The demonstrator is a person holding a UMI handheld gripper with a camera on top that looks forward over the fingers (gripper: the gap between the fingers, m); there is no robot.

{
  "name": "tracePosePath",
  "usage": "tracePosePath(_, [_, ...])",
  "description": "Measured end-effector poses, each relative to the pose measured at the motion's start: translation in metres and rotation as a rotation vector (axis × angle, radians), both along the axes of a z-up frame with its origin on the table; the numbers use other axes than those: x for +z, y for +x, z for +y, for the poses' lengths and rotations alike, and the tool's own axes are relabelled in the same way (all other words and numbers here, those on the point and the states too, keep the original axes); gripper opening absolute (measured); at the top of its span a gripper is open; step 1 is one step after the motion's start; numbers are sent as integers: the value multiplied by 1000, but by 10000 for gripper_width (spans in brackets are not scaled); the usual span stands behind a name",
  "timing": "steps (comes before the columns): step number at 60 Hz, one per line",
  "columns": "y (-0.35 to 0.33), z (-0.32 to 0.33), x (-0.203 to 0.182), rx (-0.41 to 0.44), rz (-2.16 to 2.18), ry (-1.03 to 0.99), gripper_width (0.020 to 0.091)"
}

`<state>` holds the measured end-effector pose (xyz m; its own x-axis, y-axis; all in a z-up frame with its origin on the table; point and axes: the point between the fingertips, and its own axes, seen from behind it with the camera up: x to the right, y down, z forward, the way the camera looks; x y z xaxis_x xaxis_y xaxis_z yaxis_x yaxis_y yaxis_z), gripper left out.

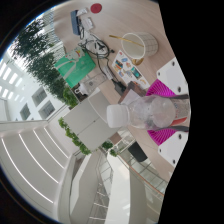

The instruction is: Pour water

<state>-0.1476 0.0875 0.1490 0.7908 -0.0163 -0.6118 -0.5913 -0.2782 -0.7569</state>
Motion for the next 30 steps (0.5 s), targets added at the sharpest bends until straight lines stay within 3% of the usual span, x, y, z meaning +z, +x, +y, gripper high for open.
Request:
tracePosePath(4, [20, 7, 6, -40, 273, -61, 355])
tracePosePath(11, [36, 22, 7, -40, 788, -153, 355])
tracePosePath(18, [56, 26, 30, -6, 1323, -157, 353])
tracePosePath(19, [50, 32, 30, -48, 1346, -156, 356])
tracePosePath(23, [62, 30, 33, -55, 1508, -135, 355])
tracePosePath(24, [74, 21, 32, -8, 1571, -127, 354])
tracePosePath(25, [66, 28, 31, -63, 1563, -123, 355])
tracePosePath(30, [77, 38, 41, -97, 1694, -80, 354])
